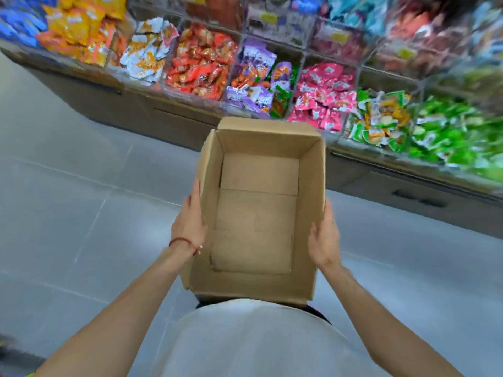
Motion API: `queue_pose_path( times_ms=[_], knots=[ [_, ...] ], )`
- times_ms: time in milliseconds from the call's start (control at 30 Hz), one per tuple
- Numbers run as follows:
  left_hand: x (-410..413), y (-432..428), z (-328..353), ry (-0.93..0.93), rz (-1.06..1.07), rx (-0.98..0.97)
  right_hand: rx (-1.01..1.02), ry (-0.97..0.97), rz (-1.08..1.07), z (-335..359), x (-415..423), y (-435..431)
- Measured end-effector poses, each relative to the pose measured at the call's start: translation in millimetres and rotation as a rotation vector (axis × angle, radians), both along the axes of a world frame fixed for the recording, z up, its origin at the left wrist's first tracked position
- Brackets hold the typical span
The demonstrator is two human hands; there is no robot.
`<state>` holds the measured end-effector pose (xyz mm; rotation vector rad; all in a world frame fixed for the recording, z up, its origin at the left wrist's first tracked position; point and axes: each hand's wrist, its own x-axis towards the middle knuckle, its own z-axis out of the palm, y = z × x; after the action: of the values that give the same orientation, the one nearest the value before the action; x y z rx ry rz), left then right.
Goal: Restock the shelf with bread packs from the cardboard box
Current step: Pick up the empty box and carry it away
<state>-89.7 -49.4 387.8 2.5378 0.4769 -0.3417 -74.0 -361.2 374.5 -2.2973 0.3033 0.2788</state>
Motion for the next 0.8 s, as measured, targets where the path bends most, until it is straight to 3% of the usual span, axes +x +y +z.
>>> queue_pose_path(
  times_ms=[367,600,800],
  knots=[
    [40.3,-128.9,19.9,-0.015,-0.607,-0.085,-0.071,-0.113,-0.556,37.2,-130.2,-93.4],
    [35.9,-283.0,34.6,-0.059,-0.891,-0.144,-0.078,-0.145,-0.922,44.4,-201.2,-174.9],
    [5.7,-431.6,47.7,-0.092,-1.023,-0.043,-0.036,-0.113,-1.092,48.7,-252.9,-270.9]
  ],
)
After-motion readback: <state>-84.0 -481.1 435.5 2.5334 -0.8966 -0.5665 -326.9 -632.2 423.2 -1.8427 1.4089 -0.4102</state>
